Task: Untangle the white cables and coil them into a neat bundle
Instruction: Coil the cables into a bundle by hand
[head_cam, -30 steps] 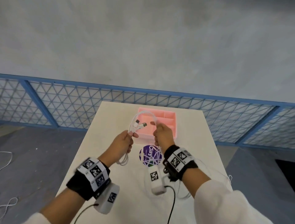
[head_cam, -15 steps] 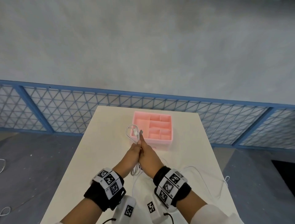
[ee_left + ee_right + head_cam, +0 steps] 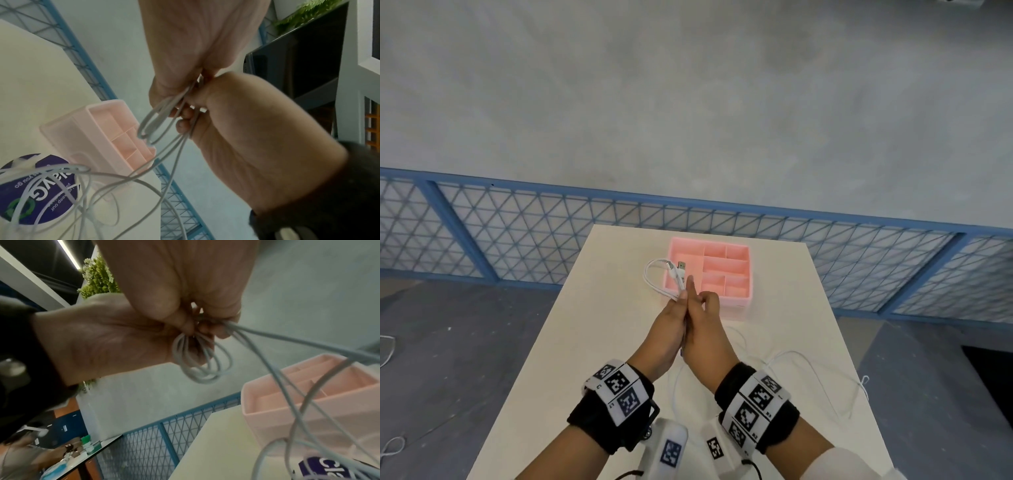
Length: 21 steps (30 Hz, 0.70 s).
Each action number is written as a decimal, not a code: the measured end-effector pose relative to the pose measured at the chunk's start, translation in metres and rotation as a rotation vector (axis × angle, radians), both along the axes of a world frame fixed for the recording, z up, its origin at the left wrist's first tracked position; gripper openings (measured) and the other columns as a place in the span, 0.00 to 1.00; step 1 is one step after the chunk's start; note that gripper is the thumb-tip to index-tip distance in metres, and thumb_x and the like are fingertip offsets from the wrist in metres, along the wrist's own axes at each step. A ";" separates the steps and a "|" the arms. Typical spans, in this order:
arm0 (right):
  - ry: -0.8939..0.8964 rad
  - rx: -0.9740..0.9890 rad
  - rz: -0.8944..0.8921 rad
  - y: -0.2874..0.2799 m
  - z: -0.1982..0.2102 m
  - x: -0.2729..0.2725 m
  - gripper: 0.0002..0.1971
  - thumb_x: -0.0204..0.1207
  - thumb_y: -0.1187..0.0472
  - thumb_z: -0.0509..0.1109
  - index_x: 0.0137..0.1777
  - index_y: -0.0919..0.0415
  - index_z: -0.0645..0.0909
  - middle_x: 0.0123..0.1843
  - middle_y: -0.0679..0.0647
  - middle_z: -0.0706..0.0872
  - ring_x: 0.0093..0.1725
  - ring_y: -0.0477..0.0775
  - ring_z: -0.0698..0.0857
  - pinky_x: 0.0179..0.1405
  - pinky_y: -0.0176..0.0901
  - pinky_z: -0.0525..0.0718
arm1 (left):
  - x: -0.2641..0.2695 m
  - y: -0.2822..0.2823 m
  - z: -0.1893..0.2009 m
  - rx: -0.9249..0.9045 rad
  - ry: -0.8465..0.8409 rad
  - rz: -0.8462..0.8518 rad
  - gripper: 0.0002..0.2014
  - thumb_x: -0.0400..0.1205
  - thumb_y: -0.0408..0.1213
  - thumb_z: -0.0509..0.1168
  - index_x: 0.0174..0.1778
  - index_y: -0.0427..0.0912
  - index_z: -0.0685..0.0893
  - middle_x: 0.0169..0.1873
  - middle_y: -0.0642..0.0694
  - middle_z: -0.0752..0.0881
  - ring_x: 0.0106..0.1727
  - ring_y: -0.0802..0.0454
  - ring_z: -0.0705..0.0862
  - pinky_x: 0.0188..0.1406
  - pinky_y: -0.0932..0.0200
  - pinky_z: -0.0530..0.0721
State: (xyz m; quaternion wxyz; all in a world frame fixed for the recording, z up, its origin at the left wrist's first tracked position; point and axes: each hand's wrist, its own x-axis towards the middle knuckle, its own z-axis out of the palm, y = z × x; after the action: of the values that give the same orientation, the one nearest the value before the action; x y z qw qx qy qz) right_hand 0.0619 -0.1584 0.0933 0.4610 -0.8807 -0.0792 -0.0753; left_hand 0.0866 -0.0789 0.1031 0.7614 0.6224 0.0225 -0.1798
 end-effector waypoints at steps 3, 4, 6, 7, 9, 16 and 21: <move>-0.008 -0.063 0.071 -0.008 -0.004 0.001 0.46 0.76 0.75 0.57 0.76 0.32 0.36 0.61 0.48 0.64 0.38 0.39 0.76 0.44 0.44 0.86 | 0.006 0.001 -0.001 0.089 -0.077 0.064 0.21 0.86 0.49 0.48 0.53 0.39 0.81 0.46 0.39 0.86 0.46 0.48 0.85 0.48 0.50 0.81; -0.052 -0.033 0.056 -0.011 -0.003 0.003 0.47 0.76 0.75 0.56 0.74 0.29 0.33 0.62 0.48 0.64 0.39 0.38 0.76 0.47 0.42 0.85 | 0.010 0.002 -0.002 0.090 -0.080 0.121 0.20 0.86 0.48 0.48 0.49 0.37 0.80 0.42 0.38 0.85 0.43 0.48 0.85 0.48 0.49 0.81; -0.071 -0.052 0.043 -0.015 0.002 0.007 0.46 0.76 0.74 0.57 0.75 0.32 0.33 0.60 0.47 0.65 0.40 0.41 0.75 0.49 0.43 0.81 | 0.014 0.004 0.000 0.020 -0.047 0.233 0.17 0.87 0.44 0.48 0.39 0.39 0.75 0.34 0.42 0.80 0.37 0.49 0.81 0.42 0.53 0.81; -0.027 -0.079 0.056 -0.020 0.003 0.008 0.42 0.77 0.72 0.58 0.78 0.37 0.38 0.59 0.48 0.68 0.44 0.47 0.77 0.51 0.43 0.80 | 0.017 0.006 0.003 -0.041 -0.033 0.284 0.16 0.87 0.43 0.49 0.37 0.40 0.74 0.33 0.43 0.78 0.37 0.49 0.81 0.41 0.55 0.80; 0.093 -0.201 0.059 -0.031 0.000 0.015 0.27 0.81 0.63 0.58 0.78 0.48 0.58 0.57 0.55 0.80 0.51 0.55 0.80 0.53 0.44 0.77 | 0.024 0.017 0.009 -0.182 -0.035 0.375 0.15 0.87 0.42 0.49 0.36 0.42 0.72 0.33 0.46 0.76 0.38 0.51 0.85 0.42 0.54 0.81; 0.231 -0.255 0.127 -0.079 -0.015 0.028 0.08 0.81 0.60 0.59 0.50 0.57 0.79 0.39 0.54 0.86 0.40 0.56 0.84 0.46 0.47 0.81 | 0.040 0.061 0.029 -0.386 -0.084 0.252 0.17 0.86 0.45 0.50 0.34 0.43 0.73 0.39 0.51 0.88 0.38 0.51 0.90 0.47 0.52 0.88; 0.450 -0.701 0.079 -0.109 -0.032 0.033 0.10 0.78 0.67 0.54 0.55 0.57 0.74 0.41 0.44 0.80 0.53 0.55 0.83 0.80 0.60 0.54 | 0.053 0.079 0.050 -0.508 -0.187 0.298 0.18 0.86 0.47 0.47 0.34 0.44 0.72 0.21 0.52 0.81 0.28 0.55 0.83 0.45 0.54 0.90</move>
State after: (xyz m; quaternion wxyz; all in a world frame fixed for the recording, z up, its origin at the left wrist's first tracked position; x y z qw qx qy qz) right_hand 0.0945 -0.2673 0.0611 0.1415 -0.9751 -0.0310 0.1680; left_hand 0.1397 0.0002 0.1531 0.9093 0.4160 -0.0024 -0.0078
